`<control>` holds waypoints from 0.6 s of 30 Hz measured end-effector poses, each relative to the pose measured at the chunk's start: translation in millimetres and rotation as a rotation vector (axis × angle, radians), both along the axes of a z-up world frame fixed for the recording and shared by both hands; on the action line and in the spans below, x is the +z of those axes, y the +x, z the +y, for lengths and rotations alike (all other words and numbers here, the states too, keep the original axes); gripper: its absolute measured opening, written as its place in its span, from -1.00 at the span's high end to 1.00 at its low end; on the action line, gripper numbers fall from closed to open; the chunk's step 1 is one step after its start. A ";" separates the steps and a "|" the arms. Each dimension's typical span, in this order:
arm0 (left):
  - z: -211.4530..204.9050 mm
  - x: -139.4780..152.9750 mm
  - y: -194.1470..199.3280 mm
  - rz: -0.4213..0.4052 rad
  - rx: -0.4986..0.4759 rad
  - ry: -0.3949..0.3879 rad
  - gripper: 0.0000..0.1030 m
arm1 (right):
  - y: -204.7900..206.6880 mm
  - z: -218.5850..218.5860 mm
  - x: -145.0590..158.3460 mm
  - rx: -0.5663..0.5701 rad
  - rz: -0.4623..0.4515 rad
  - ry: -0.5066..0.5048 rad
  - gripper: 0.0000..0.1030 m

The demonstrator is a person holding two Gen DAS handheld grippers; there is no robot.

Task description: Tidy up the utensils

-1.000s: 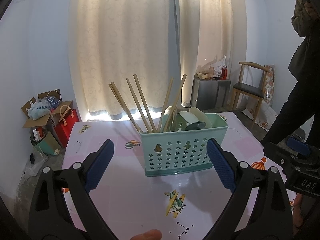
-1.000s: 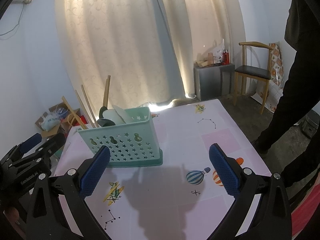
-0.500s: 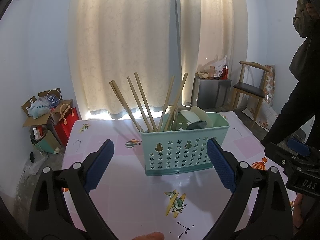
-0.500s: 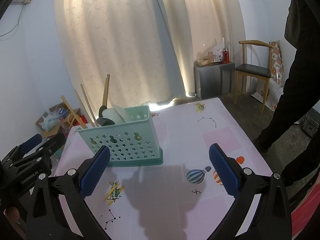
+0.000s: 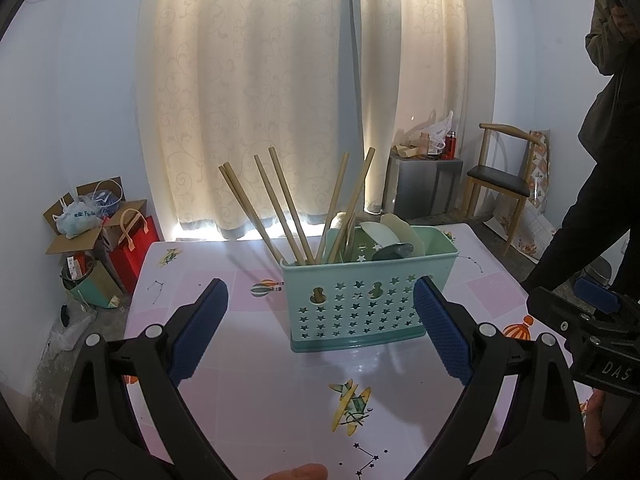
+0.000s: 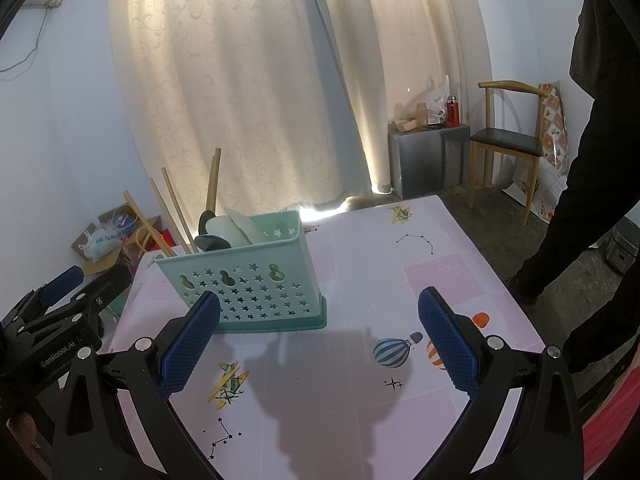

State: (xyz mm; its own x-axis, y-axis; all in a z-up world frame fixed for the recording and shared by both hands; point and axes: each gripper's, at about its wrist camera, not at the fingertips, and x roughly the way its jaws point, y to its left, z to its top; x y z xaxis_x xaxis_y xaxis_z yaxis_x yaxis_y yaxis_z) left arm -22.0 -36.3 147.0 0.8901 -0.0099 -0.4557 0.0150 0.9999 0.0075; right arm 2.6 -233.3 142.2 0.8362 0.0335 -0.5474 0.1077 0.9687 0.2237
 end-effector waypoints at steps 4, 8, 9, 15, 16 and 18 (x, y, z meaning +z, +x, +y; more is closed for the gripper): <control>0.5 0.8 0.8 0.000 -0.001 0.000 -0.74 | 0.0 -0.1 0.0 -0.001 0.000 -0.001 -0.88; 0.2 0.8 0.7 -0.001 -0.001 0.000 -0.74 | -0.2 -0.1 0.0 -0.001 -0.001 0.000 -0.88; 0.9 0.7 1.0 0.000 -0.003 0.000 -0.74 | -0.3 0.1 0.0 -0.001 -0.002 0.000 -0.88; 0.2 0.7 1.0 0.001 -0.002 -0.002 -0.74 | 0.5 -0.1 0.0 -0.001 0.002 0.002 -0.88; 0.0 0.8 0.9 0.002 -0.001 -0.002 -0.74 | 0.5 0.1 0.3 -0.002 0.003 0.002 -0.88; -0.1 0.7 0.6 0.001 -0.002 -0.001 -0.74 | 0.8 0.4 0.3 0.000 0.002 0.003 -0.88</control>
